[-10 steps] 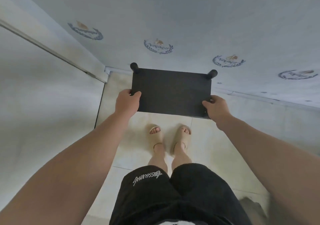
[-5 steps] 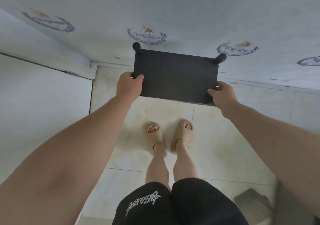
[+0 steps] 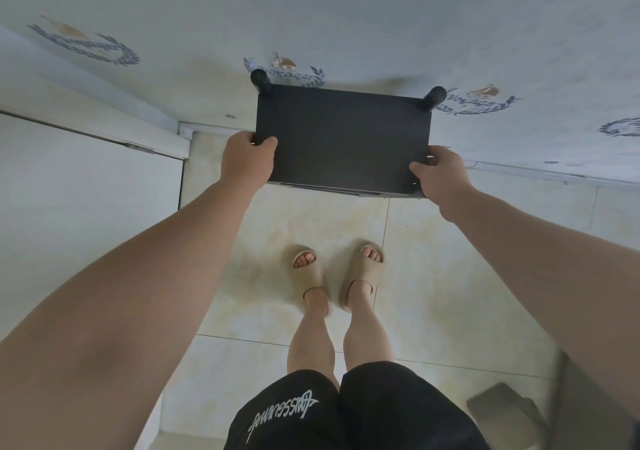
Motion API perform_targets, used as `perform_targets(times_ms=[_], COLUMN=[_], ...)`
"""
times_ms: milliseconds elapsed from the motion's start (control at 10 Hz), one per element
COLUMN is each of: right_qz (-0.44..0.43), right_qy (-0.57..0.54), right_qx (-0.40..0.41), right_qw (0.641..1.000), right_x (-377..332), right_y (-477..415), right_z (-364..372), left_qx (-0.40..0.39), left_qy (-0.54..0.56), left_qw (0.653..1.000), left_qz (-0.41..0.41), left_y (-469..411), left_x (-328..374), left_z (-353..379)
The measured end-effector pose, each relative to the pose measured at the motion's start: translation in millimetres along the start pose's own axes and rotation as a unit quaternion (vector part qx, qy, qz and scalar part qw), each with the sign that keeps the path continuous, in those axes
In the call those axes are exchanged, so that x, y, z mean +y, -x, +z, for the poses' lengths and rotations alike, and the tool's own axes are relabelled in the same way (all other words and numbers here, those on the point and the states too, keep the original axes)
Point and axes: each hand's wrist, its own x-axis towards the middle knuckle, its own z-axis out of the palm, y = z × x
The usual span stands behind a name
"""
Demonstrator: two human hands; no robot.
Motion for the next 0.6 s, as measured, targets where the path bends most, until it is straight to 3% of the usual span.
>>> perform_targets(times_ms=[300,400,600], right_qz=[-0.010,-0.037,-0.136], right_qy=[0.057,0.129,0.279], right_qx=[-0.001,0.003,0.011], right_qw=[0.998,0.991,0.951], right_x=[-3.9,-9.3,-19.3], right_y=[11.8,35.8,122.5], right_z=[1.1,-0.3,-12.3], left_qx=[-0.028,-0.004,-0.030], left_qy=[-0.058,-0.167,-0.263], left_qw=[0.997,0.986,0.948], left_qz=[-0.031,-0.002,0.175], left_y=[8.1,30.7,112.7], left_x=[10.9,17.1,27.0], left_z=[-5.4,-9.2,-26.3])
